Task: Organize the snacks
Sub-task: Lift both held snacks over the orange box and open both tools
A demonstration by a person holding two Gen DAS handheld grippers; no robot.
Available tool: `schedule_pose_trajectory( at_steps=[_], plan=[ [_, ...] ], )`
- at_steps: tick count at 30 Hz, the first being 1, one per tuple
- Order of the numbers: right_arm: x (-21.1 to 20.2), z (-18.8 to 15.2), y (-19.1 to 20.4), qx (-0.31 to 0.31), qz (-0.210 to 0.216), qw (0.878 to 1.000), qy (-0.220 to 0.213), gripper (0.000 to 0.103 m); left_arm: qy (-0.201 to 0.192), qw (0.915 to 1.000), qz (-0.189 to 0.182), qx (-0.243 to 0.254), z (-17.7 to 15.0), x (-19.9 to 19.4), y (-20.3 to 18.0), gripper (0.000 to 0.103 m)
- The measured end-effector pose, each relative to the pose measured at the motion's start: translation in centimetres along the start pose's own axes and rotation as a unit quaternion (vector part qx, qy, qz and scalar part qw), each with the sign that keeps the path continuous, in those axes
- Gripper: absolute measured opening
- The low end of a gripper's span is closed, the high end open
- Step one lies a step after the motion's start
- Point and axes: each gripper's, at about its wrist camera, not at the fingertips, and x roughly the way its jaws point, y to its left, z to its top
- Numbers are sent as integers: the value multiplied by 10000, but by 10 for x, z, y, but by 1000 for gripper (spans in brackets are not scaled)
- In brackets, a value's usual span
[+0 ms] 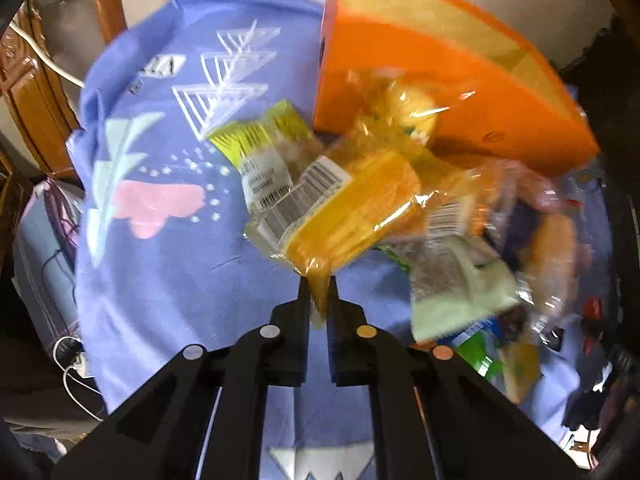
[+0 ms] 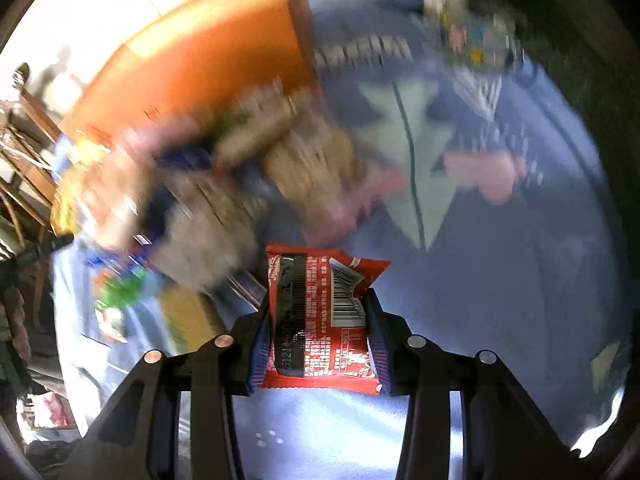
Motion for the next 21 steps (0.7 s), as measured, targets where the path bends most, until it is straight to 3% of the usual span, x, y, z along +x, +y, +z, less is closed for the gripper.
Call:
schedule_pose_trajectory(
  at_steps=[4,8,11,14,15,19,21],
  plan=[
    [-27,29,12,-196,167,9988,-408,43,-233,9997,1,78,-4,-29,-1,5],
    [-30,46,33,-398,341,9976,-460,43,-102,9997,-26,214,1,-20,-1,7],
    [-21,44,40,-510,443,9972,-311,43,144,9991,33,410,-4,1,-6,21],
    [-15,42,41,-517,485,9973,-204,43,97,9987,92,487,-2,3,-9,58],
    [-15,41,41,-508,490,9973,-187,43,16,9987,73,496,0,1,-10,65],
    [-10,41,36,-433,460,9979,-165,43,117,9974,141,693,13,16,-17,66],
    [-10,42,34,-390,468,9980,-179,43,205,9970,255,698,19,30,-15,62]
  ],
)
